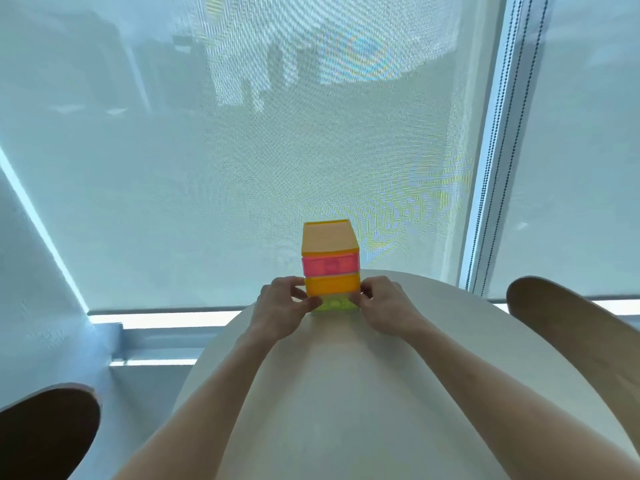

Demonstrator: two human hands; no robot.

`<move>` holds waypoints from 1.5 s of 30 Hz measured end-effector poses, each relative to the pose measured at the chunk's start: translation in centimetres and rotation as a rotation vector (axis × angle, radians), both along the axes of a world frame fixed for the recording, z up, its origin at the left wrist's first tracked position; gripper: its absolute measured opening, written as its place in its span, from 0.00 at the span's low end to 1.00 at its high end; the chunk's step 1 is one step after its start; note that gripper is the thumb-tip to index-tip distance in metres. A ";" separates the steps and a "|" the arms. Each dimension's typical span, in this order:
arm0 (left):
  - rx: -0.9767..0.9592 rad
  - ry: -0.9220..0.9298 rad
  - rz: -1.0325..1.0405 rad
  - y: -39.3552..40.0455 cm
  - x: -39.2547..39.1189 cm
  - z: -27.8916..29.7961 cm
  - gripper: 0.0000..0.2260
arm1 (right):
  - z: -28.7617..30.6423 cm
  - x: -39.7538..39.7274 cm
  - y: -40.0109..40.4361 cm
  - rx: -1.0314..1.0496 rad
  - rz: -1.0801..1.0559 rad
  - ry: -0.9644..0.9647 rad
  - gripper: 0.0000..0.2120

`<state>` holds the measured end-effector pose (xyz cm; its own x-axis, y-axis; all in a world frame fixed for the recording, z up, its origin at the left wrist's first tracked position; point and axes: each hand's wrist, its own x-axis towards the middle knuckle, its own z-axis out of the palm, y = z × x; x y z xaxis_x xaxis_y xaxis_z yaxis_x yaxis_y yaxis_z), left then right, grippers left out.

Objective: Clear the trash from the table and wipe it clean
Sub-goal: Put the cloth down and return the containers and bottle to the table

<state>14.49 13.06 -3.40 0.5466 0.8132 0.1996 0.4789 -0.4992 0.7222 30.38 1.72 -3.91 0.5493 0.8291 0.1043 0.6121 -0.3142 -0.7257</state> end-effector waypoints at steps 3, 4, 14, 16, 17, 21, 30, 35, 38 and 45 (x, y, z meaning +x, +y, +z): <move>0.004 0.008 0.004 0.0 0.2 0.1 0.13 | 0.0 0.1 0.2 -0.008 -0.015 0.014 0.12; 0.005 0.011 0.004 0.0 0.2 0.1 0.14 | 0.0 0.2 0.2 -0.014 -0.019 0.017 0.13; 0.000 0.050 0.046 -0.8 -2.1 0.2 0.23 | 0.2 -2.2 -1.4 -0.047 -0.076 -0.090 0.22; -0.009 0.048 0.039 -1.5 -3.4 0.7 0.21 | 0.5 -3.3 -2.0 -0.045 -0.079 -0.098 0.20; -0.011 0.042 0.037 -1.8 -4.2 0.8 0.20 | 0.6 -3.7 -2.2 -0.035 -0.078 -0.098 0.19; 0.005 -0.022 0.039 -3.2 -7.7 1.6 0.16 | 1.5 -6.8 -3.2 0.020 -0.070 -0.080 0.22; 0.021 -0.161 0.156 -5.9 -20.2 1.9 0.08 | 3.6 -18.6 -4.1 0.176 0.122 -0.045 0.14; -0.038 -0.167 0.227 -6.1 -29.3 0.1 0.08 | 4.0 -26.0 -2.9 0.215 0.242 0.009 0.10; -0.035 -0.155 0.306 -6.7 -34.7 -1.4 0.07 | 3.2 -30.6 -1.9 0.188 0.327 0.038 0.09; -0.076 -0.112 0.491 -8.6 -45.1 -5.7 0.05 | 0.0 -39.5 -0.4 0.111 0.481 0.067 0.07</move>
<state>-30.56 4.50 -9.12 0.0746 0.9835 0.1649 0.5617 -0.1781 0.8079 -9.08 1.32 -3.91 0.1159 0.9762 0.1833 0.6194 0.0732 -0.7817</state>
